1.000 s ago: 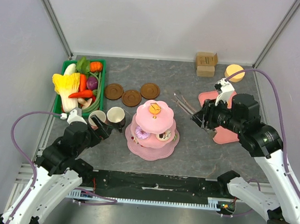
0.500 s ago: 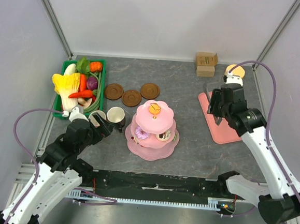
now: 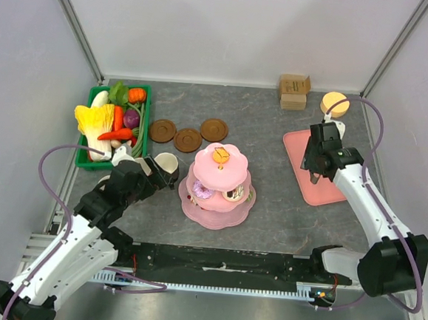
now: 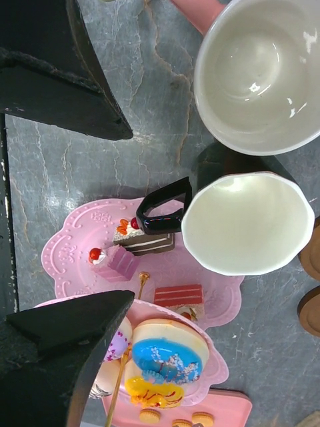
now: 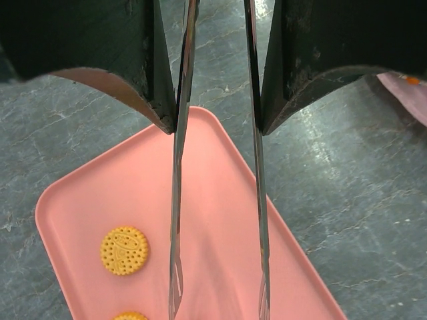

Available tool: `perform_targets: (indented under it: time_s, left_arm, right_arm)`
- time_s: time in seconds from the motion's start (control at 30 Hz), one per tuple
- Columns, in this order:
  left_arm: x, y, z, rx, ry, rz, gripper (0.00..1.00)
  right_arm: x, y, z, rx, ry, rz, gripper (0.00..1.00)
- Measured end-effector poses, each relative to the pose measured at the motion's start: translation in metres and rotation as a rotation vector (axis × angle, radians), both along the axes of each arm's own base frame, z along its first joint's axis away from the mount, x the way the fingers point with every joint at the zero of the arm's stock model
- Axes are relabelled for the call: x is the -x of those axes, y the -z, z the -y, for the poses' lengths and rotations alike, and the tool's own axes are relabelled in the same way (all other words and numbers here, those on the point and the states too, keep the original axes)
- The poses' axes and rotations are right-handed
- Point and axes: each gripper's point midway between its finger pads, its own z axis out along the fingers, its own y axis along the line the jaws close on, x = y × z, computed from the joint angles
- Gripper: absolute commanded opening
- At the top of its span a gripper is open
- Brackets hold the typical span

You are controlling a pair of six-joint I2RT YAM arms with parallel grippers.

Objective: Serve the afternoon tea

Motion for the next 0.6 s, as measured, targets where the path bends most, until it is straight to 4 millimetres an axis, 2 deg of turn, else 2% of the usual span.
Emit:
perform_targets:
  time_s: [0.23, 0.6]
  left_arm:
    - [-0.003, 0.001, 0.001, -0.009, 0.004, 0.001, 0.99]
    - [-0.004, -0.003, 0.000, -0.001, 0.002, 0.027, 0.99]
  right_arm:
    - [0.000, 0.022, 0.009, 0.031, 0.041, -0.051, 0.59]
    - [-0.014, 0.038, 0.016, 0.034, 0.082, -0.068, 0.59]
